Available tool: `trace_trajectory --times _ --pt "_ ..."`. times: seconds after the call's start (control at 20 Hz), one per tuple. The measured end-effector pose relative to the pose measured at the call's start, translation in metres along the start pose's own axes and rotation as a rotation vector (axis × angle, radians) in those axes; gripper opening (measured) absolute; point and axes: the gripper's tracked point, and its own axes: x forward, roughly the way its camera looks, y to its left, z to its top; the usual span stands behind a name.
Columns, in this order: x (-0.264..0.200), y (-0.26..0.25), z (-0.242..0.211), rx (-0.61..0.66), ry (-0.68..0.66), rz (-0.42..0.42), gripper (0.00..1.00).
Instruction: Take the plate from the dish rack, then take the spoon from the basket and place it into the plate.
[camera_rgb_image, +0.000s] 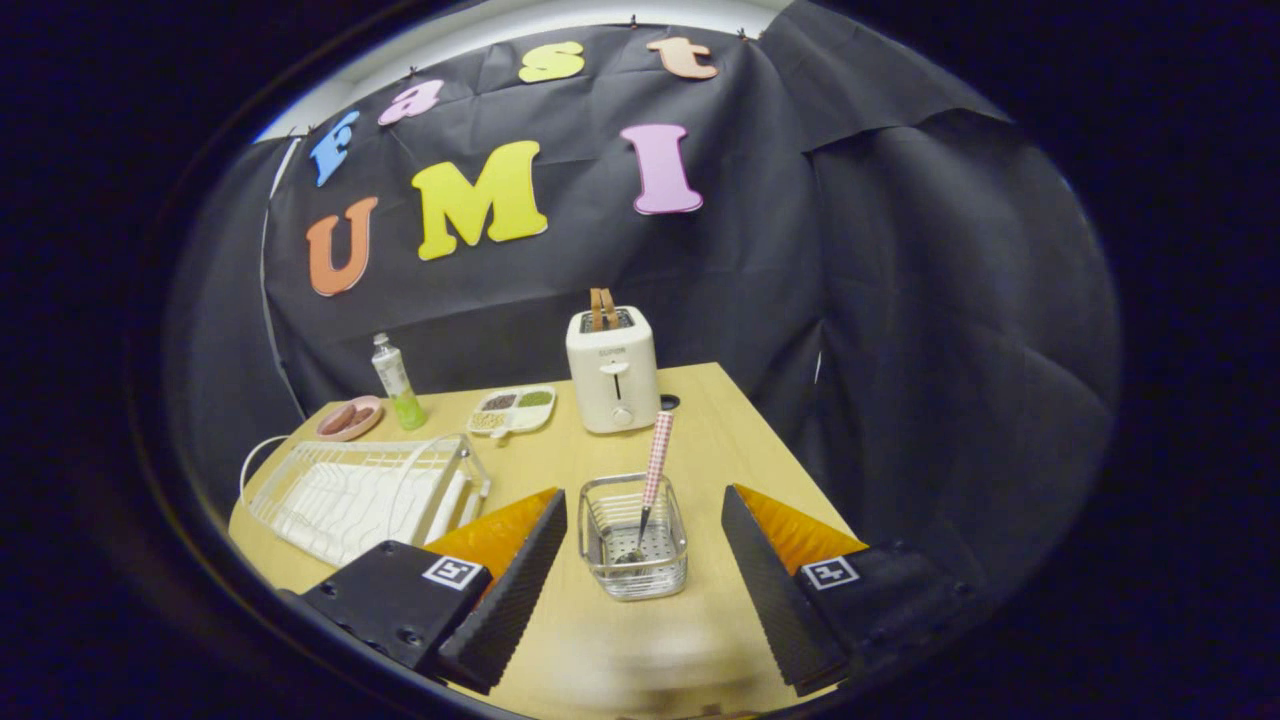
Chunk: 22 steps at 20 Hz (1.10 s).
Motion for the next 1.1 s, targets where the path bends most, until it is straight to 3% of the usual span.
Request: trace_trajectory --times 0.4,0.75,0.9,1.05,1.1 --pt "0.088 -0.004 0.007 -0.02 0.141 0.018 1.0" --pt "0.121 0.0 0.01 0.029 0.162 0.023 0.96" --pt "0.123 0.007 0.01 0.038 0.163 0.064 0.85" --pt "0.123 0.012 0.003 0.051 0.186 0.076 0.52" --pt "0.128 0.013 0.003 0.054 0.181 0.085 0.49"
